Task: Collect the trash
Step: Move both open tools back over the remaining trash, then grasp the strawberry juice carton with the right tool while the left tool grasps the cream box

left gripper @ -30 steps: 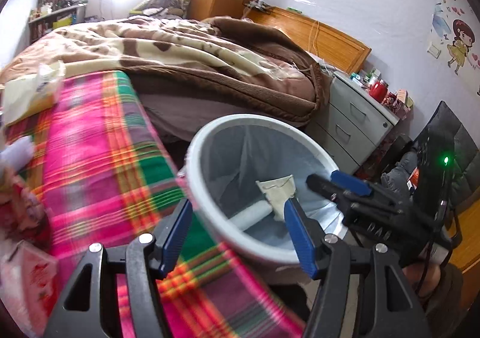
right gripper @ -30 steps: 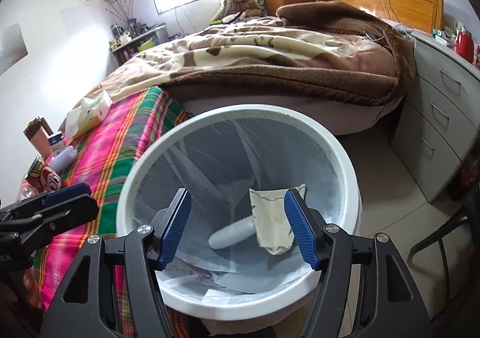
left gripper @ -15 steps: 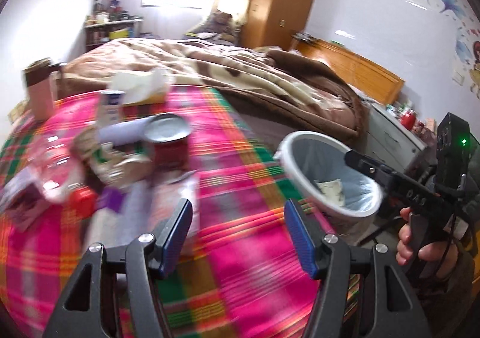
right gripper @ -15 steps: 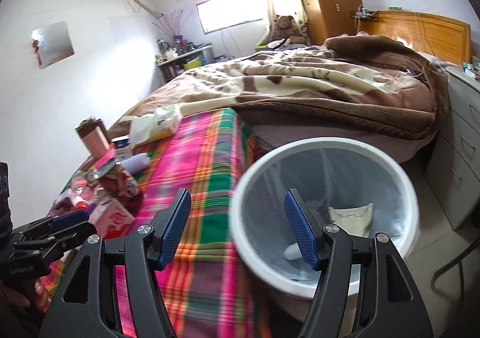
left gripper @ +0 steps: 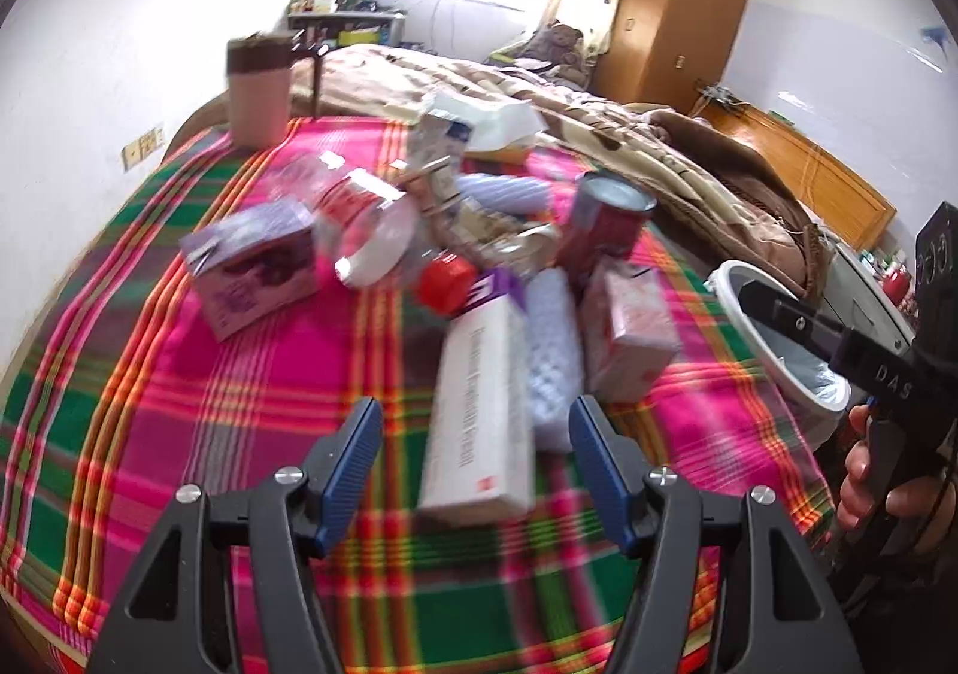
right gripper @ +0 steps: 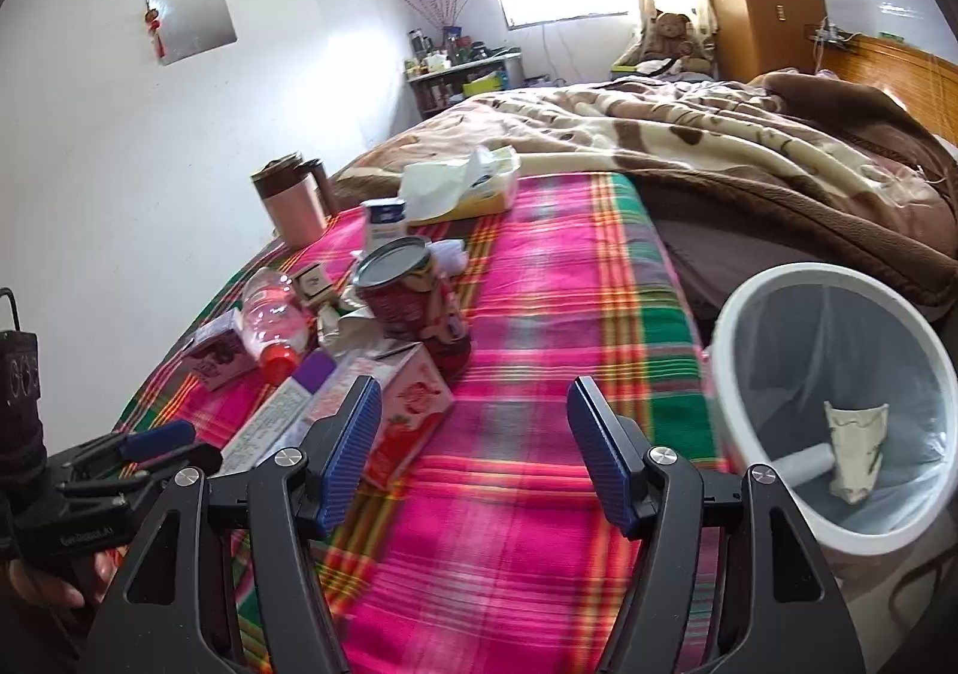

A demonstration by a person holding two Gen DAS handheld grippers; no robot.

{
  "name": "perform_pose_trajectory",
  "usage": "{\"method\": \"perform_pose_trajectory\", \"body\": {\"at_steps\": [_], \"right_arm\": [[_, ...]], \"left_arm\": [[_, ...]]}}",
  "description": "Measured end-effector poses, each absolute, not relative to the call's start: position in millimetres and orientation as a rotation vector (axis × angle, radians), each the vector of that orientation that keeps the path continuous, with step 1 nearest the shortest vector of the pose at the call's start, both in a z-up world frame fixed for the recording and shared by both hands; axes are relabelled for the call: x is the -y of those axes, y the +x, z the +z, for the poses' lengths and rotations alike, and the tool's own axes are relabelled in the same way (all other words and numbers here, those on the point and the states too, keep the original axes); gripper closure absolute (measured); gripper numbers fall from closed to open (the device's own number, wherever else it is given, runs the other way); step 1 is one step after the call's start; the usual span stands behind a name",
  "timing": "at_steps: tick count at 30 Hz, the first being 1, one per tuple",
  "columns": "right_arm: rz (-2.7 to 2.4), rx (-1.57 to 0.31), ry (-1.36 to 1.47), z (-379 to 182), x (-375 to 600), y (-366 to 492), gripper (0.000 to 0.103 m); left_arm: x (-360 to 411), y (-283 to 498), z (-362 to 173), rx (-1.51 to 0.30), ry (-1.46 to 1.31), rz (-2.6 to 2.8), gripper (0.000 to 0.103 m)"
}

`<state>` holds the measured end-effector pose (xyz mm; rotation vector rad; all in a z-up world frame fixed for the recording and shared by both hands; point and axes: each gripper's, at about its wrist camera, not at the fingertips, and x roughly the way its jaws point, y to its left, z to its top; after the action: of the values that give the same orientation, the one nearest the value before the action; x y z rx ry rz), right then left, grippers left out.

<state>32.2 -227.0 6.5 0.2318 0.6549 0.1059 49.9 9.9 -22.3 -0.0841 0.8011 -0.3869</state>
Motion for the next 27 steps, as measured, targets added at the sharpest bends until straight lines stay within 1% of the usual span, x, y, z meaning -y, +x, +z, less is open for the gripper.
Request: {"method": "perform_pose_trajectory", "body": {"at_steps": [8,14,27], "right_arm": [[0.136,-0.727,0.228,-7.7,191.8,55.4,0.037],[0.129,-0.767,0.245,-14.6,180.1,69.8,0.037],[0.147,-0.817,0.272,-20.9,169.6,82.6,0.035]], "left_arm": [[-25.8,62.4,-40.1,-0.86,-0.157,-0.415,0.034],[-23.1,76.8,-45.8,-0.892,-0.188,-0.45,0.033],[-13.3,93.2,-47.2,-0.907,-0.158,-0.453,0.033]]}}
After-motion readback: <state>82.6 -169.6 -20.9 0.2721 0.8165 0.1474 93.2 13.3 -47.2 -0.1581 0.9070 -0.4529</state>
